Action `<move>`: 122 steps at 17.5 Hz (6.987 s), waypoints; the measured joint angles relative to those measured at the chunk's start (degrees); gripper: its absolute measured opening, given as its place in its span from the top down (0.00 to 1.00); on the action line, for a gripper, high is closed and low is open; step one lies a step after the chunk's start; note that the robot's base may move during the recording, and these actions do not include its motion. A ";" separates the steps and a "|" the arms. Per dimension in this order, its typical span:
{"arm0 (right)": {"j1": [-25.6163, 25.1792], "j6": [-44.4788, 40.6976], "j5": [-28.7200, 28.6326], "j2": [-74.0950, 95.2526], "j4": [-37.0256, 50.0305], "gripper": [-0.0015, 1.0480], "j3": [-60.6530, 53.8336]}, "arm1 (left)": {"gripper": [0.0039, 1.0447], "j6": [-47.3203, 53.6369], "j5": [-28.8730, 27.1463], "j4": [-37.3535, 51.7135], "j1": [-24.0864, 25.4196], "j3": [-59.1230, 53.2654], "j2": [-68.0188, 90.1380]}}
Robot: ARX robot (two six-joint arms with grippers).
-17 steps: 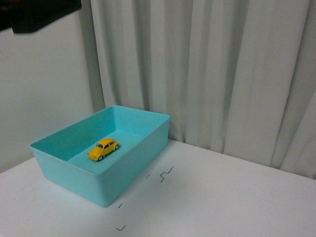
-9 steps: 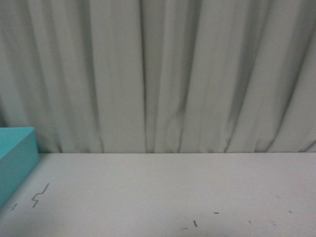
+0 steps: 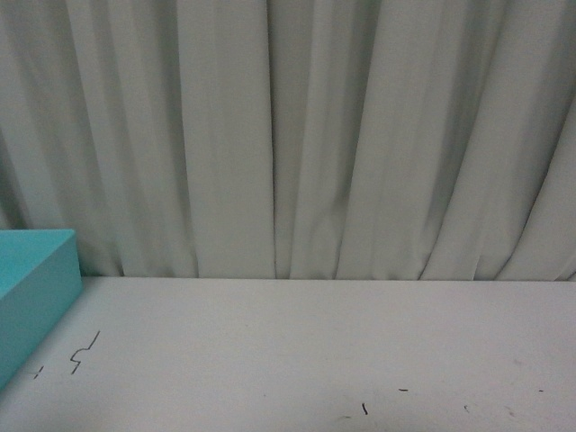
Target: Wind up and store yellow beetle toy
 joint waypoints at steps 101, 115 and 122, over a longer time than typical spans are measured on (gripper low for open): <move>0.00 0.02 0.00 0.02 0.00 0.06 0.00 | 0.06 -0.02 0.00 -12.22 -0.04 -5.31 -17.75; 0.00 0.02 0.02 0.02 -0.02 0.06 0.00 | 0.06 -0.02 0.07 -12.24 -0.04 -5.31 -17.75; 0.00 0.22 0.02 0.00 -0.02 0.06 0.00 | 0.06 -0.02 0.02 -12.24 -0.04 -5.31 -17.75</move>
